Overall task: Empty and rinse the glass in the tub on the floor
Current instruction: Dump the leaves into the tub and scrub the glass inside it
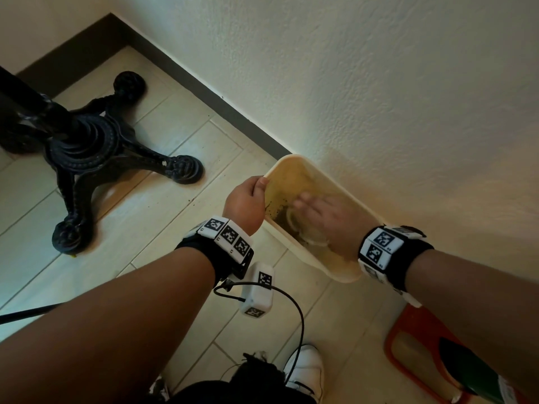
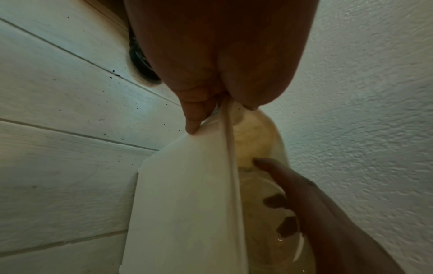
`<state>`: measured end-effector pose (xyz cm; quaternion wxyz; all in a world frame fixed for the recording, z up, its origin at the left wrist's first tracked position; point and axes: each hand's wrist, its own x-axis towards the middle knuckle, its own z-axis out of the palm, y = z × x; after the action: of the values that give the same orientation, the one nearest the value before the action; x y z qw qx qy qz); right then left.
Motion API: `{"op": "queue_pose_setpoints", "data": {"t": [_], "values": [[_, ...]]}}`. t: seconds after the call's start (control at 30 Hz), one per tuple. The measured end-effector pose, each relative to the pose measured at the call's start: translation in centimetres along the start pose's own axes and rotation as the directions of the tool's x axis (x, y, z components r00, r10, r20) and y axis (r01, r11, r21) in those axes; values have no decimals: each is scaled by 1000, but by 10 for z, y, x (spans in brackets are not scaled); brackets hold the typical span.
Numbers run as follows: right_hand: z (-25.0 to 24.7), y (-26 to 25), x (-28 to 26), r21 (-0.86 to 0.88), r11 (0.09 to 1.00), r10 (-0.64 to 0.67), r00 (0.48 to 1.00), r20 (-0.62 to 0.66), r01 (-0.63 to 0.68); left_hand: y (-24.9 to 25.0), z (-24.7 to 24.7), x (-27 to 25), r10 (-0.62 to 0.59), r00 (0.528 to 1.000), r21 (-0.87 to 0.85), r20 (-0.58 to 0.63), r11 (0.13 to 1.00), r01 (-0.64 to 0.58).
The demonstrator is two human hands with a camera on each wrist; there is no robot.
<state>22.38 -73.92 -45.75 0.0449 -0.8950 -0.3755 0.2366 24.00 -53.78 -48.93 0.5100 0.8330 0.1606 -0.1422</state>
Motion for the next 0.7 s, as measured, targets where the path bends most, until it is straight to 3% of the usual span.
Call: {"op": "queue_pose_setpoints", "data": {"t": [0.07, 0.13, 0.33, 0.43, 0.53, 0.63, 0.7], "values": [[-4, 10, 1, 16, 995, 104, 994, -46, -103, 0, -1, -1, 3, 1000, 7, -1, 1000, -3], [-7, 13, 0, 4, 992, 127, 991, -33, -127, 0, 0, -1, 7, 1000, 10, -6, 1000, -7], [4, -13, -1, -55, 998, 17, 999, 48, -14, -1, 1, -1, 8, 1000, -4, -24, 1000, -8], [0, -9, 1, -11, 995, 100, 995, 19, -100, -1, 0, -3, 11, 1000, 14, -22, 1000, -10], [5, -7, -3, -62, 998, -5, 998, 60, 9, -1, 1, -3, 18, 999, 13, -28, 1000, -17], [6, -2, -8, -39, 997, 75, 996, 40, -74, -2, 2, -2, 22, 999, 33, -30, 999, -21], [8, -5, -9, -54, 997, 63, 998, 31, -61, -2, 3, -1, 32, 999, 50, -38, 998, -30]]}}
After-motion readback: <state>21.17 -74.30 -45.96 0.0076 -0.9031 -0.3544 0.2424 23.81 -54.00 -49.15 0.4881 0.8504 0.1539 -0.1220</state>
